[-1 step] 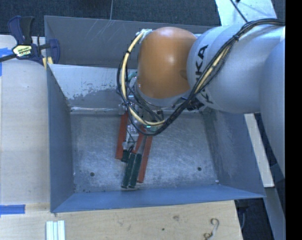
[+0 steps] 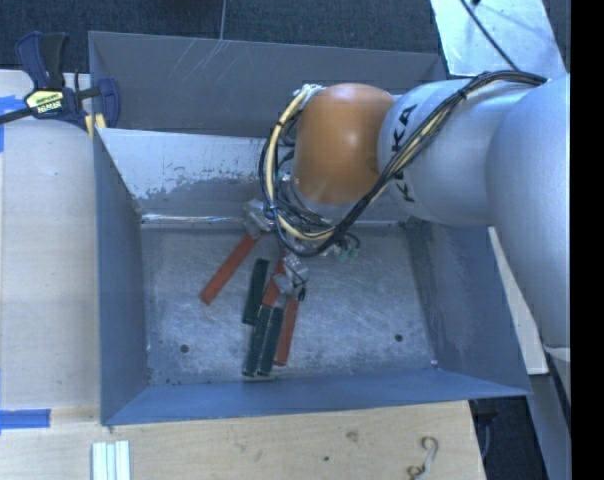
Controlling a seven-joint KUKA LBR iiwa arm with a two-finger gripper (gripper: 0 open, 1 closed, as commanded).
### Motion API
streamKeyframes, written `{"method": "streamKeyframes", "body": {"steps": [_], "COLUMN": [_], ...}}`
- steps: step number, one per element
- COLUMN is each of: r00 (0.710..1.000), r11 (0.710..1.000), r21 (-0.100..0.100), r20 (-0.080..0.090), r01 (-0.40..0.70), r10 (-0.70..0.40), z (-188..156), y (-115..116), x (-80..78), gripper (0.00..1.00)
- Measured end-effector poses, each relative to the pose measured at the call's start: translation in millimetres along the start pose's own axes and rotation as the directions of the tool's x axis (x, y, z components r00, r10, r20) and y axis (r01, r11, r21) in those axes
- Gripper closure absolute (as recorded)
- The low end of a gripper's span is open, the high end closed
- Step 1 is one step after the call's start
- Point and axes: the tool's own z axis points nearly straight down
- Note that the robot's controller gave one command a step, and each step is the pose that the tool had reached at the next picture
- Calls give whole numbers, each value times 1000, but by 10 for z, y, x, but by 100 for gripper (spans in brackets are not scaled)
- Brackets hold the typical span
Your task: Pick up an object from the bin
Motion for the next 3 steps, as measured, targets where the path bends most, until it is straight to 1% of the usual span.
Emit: {"method": "streamKeyframes", "body": {"steps": [1,2,3], "r00": [953,701,541], "r11": [953,701,541], "r21": [-1,1,1], "r20": [1,-2,3], "r01": [302,713,841], "r10": [-302,-713,-841], "z": [-14,-303,-7], "y": [883,-121,169], "x": [399,844,634], "gripper": [0,0,0]}}
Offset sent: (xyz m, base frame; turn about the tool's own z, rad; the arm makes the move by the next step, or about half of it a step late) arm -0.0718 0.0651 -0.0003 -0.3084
